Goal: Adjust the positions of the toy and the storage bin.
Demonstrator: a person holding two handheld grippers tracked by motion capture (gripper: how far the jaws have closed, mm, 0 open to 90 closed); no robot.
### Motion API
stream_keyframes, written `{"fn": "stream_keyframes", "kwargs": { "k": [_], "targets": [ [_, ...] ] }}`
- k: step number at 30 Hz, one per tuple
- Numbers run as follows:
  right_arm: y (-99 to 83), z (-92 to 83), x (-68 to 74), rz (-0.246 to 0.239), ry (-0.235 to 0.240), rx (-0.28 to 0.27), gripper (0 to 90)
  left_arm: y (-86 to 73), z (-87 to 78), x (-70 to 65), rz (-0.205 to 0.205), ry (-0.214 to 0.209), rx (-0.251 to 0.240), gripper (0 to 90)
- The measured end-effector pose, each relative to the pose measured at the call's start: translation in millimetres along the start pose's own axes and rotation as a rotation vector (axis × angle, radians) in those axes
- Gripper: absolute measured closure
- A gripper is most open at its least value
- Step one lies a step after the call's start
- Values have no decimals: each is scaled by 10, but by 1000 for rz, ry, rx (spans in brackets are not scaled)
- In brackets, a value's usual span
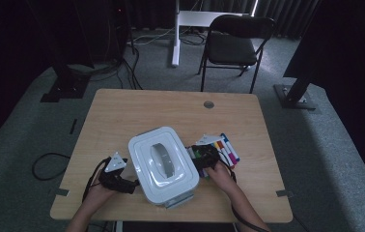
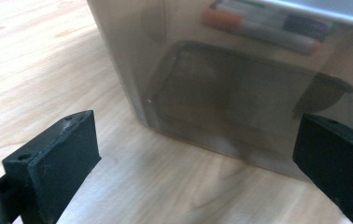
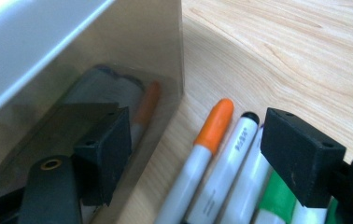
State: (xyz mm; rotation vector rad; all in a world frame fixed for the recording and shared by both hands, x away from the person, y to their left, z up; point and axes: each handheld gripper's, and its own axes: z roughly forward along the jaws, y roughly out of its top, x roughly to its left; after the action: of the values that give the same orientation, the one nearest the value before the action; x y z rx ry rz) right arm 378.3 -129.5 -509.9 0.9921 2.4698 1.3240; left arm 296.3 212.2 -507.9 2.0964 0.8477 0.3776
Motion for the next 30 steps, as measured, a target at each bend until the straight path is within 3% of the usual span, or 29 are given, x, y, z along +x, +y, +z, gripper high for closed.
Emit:
{"fn": "stream_keyframes", "kwargs": {
  "k": [7, 11, 14, 17, 20, 27, 30],
  "targets": [
    [-86, -101, 14, 4, 3, -1, 245, 4, 15, -121, 20, -31, 0, 7],
    [-138, -171, 12, 3, -1, -3, 244, -10, 36, -173, 19, -70, -5, 7],
    [-150, -214, 8, -21, -22, -2, 230, -29, 34, -167, 16, -83, -10, 7],
    [-159, -245, -25, -45, -38, 16, 134, -66, 23, -162, 45, -32, -22, 8],
    [-198, -312, -53, -51, -73, 2, 140, -102, -12, -121, 36, -36, -15, 8],
    [-339, -599, -111, -55, -117, -51, 150, -139, -209, -1, -47, -39, -27, 8],
    [-428, -707, -142, -45, -103, -50, 151, -105, -320, 43, -88, -48, -28, 8]
  ]
}}
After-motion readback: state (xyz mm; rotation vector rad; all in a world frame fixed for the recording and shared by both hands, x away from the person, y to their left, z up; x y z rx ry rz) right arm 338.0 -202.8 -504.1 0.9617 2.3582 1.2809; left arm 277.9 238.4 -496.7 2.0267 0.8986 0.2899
